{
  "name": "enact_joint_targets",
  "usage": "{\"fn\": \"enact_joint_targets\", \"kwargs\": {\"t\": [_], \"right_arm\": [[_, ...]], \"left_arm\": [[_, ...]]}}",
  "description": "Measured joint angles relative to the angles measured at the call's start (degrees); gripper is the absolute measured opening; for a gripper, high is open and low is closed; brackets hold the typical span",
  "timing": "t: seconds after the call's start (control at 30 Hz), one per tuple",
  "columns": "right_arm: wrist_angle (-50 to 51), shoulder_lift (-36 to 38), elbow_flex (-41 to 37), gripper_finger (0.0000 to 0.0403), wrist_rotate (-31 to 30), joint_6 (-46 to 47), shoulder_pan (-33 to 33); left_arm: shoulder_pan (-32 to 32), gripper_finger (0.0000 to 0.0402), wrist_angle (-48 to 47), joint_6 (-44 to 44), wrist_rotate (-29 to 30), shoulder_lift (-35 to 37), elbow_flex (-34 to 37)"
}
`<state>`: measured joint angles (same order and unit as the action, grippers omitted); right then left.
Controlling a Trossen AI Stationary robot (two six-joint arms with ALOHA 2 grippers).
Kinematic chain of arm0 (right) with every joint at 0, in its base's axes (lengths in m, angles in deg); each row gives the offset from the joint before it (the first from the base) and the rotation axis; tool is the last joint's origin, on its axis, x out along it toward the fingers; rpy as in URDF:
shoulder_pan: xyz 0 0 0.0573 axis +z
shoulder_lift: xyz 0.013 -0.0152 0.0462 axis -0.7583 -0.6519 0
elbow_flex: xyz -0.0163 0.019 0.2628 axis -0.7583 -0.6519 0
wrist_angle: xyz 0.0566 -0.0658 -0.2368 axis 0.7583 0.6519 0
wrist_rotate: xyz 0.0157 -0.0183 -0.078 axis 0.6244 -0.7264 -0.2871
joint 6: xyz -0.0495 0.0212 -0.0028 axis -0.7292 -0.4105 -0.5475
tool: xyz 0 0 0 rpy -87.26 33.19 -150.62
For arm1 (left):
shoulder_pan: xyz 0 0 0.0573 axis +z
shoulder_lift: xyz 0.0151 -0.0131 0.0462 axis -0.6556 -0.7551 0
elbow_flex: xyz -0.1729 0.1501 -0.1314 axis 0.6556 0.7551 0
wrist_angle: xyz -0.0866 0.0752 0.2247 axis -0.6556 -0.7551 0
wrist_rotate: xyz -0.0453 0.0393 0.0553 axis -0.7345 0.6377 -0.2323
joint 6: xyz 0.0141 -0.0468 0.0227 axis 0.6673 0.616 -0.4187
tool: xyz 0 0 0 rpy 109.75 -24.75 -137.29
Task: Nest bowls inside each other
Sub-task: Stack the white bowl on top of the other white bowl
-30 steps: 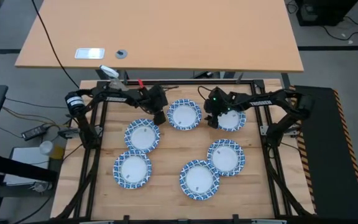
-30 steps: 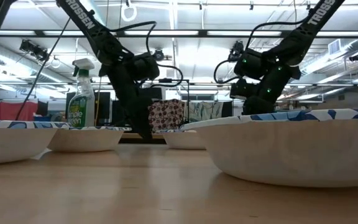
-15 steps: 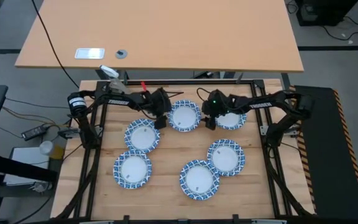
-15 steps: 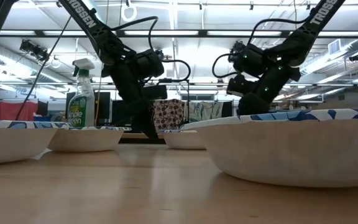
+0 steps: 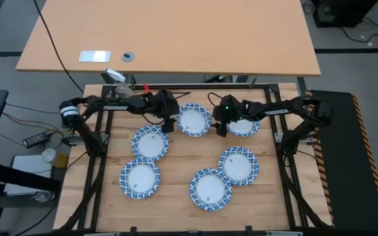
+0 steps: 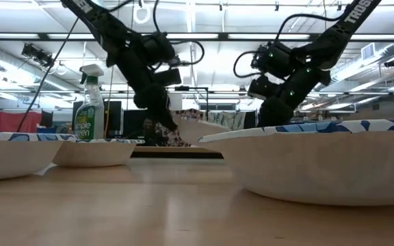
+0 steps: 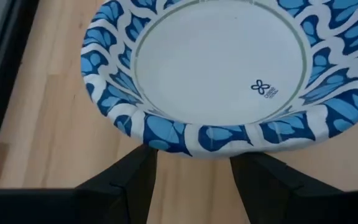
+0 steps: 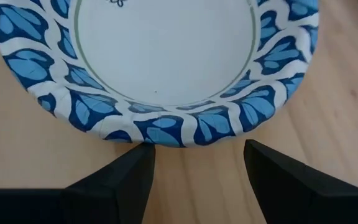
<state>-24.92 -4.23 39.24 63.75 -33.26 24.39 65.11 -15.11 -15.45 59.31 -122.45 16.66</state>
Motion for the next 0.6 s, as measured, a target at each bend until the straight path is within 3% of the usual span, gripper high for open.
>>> {"fn": "enact_joint_targets", "kwargs": {"t": [0.27, 0.43, 0.6], "right_arm": [[-9.6, 0.8, 0.9, 0.0254, 0.2, 0.3, 4.5], [-14.8, 0.8, 1.0, 0.0254, -0.1, 0.3, 7.0], [-17.7, 0.8, 1.0, 0.0252, -0.1, 0.4, 9.4]], "left_arm": [[-1.5, 0.0208, -9.0, 1.2, 5.9, 5.4, 0.0], [-4.2, 0.0208, -15.2, 7.6, 6.6, 7.9, 0.0], [-9.0, 0.0208, -21.0, 11.3, 12.0, 10.5, 0.0]]}}
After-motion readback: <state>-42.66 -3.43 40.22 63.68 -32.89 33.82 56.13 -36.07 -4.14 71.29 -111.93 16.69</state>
